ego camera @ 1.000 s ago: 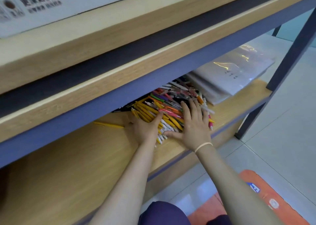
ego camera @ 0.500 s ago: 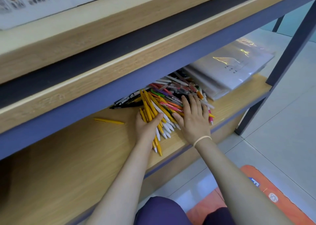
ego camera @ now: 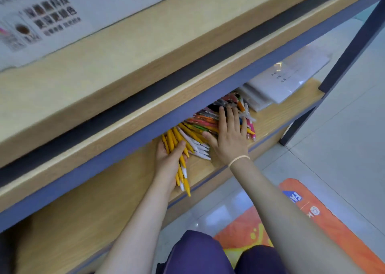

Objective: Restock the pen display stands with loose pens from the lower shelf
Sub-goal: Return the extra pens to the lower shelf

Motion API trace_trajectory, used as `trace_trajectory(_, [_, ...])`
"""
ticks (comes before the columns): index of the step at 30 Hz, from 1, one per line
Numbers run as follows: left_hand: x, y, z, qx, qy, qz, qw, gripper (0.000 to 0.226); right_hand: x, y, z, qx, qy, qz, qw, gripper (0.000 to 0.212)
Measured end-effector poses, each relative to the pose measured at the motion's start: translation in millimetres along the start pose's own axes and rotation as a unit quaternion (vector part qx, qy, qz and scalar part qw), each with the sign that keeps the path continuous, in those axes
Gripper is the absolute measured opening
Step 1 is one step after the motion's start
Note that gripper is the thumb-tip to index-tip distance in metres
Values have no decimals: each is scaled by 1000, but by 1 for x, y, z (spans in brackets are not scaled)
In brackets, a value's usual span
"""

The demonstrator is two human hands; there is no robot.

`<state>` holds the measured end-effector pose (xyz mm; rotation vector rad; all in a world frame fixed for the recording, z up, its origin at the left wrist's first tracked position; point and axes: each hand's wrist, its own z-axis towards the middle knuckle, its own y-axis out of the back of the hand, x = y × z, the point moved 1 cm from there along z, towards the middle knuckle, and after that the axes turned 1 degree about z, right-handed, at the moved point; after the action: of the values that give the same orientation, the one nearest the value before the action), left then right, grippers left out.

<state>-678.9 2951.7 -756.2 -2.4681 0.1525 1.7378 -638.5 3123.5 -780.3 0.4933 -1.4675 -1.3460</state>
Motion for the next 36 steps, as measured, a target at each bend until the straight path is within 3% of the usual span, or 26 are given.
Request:
trace_trajectory(4, [-22, 6, -44, 35, 61, 39, 997, 29, 12, 42, -19, 28, -10, 35, 999, 94])
trace_trajectory(7, [-33, 8, -95, 77, 120, 77, 987, 24, 20, 79, -57, 44, -46, 138, 988, 84])
trace_trajectory(10, [-55, 3, -150, 129, 166, 100, 973, 16, 34, 128, -101, 109, -157, 344, 919, 70])
trace_trajectory(15, [-138, -18, -234, 258, 190, 75, 944, 33, 72, 246, -130, 129, -264, 501, 814, 53])
trace_trajectory(19, [-238, -27, -304, 350, 181, 54, 917, 50, 111, 361, -139, 82, -250, 507, 821, 22])
trace_trajectory(22, [-311, -20, -353, 400, 167, 39, 900, 48, 147, 448, -149, 60, -226, 568, 790, 13])
trace_trajectory(28, [-403, 21, -430, 385, 133, -6, 913, 57, 230, 544, -177, 92, -159, 589, 787, 6])
trace_trajectory(32, [-422, 50, -453, 317, 133, -13, 939, 47, 274, 557, -192, 148, -137, 567, 799, 11])
trace_trajectory(36, [-442, 114, -468, 276, 101, -34, 955, 41, 338, 563, -210, 156, -116, 541, 818, 17])
